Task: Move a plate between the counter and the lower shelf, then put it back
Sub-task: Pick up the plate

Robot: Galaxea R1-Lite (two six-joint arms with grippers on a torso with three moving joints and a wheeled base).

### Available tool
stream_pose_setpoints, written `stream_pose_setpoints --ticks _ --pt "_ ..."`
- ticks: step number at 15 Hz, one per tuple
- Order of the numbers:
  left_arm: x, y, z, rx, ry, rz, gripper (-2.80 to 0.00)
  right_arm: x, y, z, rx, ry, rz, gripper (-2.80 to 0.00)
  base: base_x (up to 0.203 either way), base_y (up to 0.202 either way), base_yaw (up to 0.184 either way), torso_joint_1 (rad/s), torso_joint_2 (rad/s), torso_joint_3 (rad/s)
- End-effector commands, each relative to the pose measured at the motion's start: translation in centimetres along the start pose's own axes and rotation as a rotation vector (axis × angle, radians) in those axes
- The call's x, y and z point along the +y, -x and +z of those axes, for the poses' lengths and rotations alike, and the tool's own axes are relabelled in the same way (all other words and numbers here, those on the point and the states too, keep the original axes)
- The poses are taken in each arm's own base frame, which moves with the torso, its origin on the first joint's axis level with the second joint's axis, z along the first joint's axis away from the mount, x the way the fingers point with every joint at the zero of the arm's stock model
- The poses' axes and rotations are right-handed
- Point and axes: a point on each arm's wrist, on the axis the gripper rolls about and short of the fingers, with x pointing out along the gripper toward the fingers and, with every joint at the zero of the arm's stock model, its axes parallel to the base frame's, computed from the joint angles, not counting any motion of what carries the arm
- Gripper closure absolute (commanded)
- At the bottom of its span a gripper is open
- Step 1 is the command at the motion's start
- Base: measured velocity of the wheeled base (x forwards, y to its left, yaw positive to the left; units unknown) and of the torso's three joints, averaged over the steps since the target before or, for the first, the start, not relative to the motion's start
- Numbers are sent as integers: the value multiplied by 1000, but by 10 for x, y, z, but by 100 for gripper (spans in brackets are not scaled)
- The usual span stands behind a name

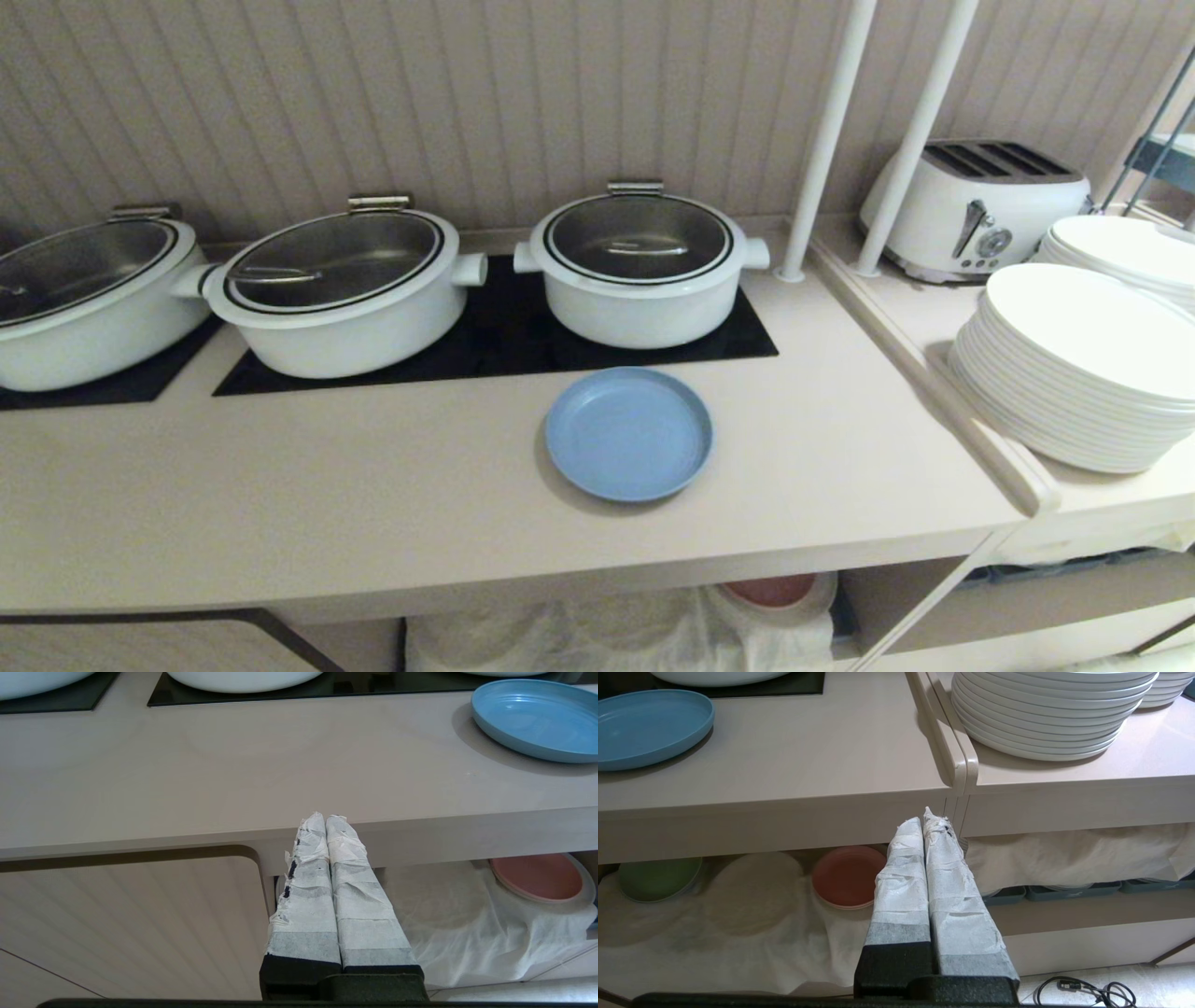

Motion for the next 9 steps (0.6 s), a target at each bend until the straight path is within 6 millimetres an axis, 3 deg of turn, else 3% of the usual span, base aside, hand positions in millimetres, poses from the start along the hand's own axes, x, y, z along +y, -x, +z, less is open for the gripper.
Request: stream_pose_setpoints --ticks 1,9 --pt "0 0 0 0 0 0 0 0 0 0 0 0 1 0 0 0 0 0 0 0" --pt "0 0 0 0 0 0 0 1 0 0 -2 6 24 0 0 0 0 0 0 0"
